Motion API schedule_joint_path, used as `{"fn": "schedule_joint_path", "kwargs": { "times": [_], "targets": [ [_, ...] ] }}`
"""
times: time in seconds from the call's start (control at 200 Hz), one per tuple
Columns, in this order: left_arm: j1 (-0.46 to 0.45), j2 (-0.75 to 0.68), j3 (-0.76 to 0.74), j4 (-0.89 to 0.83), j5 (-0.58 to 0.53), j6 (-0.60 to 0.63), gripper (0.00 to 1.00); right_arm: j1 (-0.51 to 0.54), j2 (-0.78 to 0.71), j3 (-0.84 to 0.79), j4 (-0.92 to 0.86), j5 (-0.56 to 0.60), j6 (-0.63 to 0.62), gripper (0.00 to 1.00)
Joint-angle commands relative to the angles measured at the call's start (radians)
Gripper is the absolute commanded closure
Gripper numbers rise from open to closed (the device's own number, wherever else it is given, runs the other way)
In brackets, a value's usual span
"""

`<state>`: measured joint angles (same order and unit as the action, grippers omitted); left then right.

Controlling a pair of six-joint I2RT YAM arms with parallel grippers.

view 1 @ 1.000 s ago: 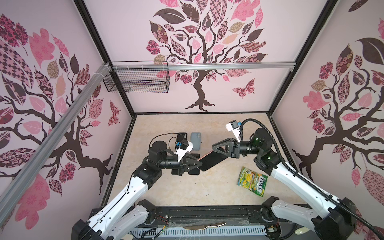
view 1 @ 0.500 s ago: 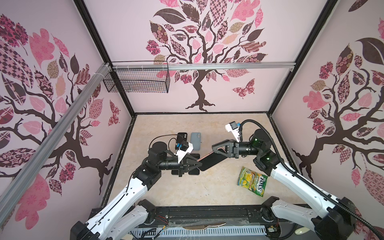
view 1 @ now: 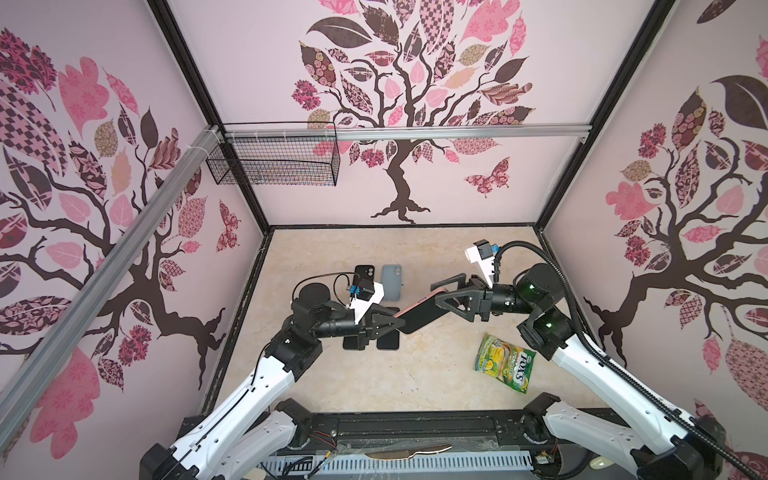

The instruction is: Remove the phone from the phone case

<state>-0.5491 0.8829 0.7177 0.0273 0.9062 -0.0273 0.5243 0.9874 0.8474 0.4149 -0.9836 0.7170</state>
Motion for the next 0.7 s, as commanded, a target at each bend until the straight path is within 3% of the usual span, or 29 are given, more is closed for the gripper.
{"fn": "schedule_joint_path", "kwargs": {
  "times": [0.0, 0.49, 0.695],
  "targets": [
    [0.000, -0.010, -0.011, 0.058, 0.011, -0.006, 1.00, 0.002, 0.001, 0.006, 0.016, -0.016, -0.013, 0.39],
    [-0.008, -0.008, -0.004, 0.046, 0.020, 0.007, 1.00, 0.003, 0.021, 0.006, -0.005, -0.008, 0.004, 0.60],
    [-0.011, -0.006, -0.002, 0.036, 0.019, 0.018, 1.00, 0.003, 0.028, 0.010, -0.013, -0.005, 0.016, 0.63]
  ]
}}
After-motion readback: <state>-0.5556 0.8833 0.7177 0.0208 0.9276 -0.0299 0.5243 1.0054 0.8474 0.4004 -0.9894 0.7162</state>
